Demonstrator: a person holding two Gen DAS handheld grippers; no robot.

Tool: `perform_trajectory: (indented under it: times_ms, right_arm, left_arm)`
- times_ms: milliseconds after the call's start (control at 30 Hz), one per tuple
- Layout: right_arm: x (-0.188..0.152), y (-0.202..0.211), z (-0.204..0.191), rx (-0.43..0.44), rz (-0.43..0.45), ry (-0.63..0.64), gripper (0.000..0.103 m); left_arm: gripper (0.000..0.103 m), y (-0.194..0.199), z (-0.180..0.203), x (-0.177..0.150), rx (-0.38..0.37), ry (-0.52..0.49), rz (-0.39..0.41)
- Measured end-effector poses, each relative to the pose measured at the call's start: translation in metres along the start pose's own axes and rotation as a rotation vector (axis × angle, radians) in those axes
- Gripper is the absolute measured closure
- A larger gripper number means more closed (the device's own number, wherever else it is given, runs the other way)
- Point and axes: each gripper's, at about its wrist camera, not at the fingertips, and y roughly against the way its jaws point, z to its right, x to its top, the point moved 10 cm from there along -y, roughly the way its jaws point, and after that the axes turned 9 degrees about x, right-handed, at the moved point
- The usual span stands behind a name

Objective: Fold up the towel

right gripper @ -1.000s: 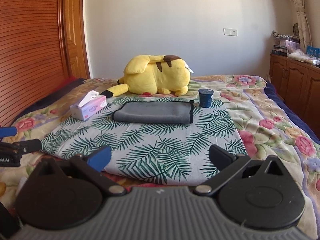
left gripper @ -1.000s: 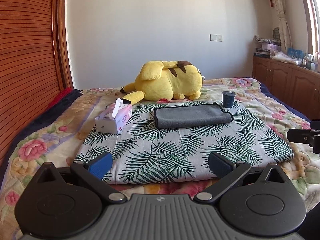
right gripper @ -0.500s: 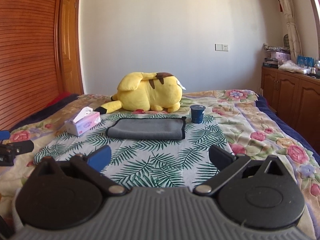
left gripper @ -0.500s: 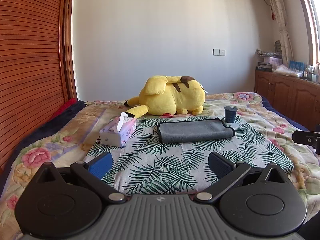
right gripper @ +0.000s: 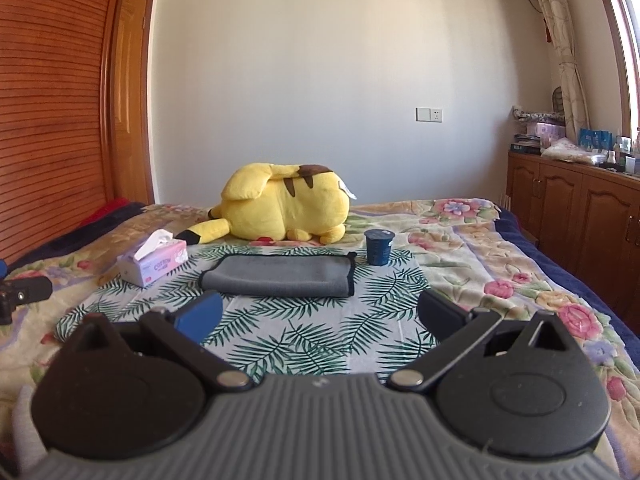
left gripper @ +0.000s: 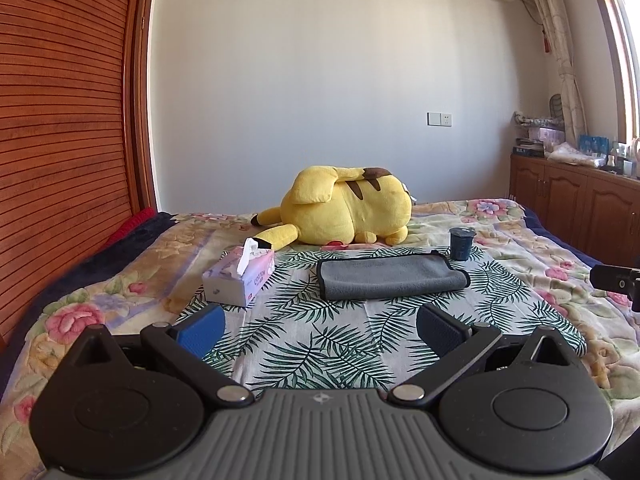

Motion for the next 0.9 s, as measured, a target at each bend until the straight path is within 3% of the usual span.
perform_trajectory:
  times_ms: [900]
  right_arm:
    - [0.0005, 0.0002, 0.0004, -0.002, 0.003, 0.003, 0.000]
  left_arm:
    - [0.018, 0.0010, -0.0005, -0.0030, -0.001, -0.005, -0.005]
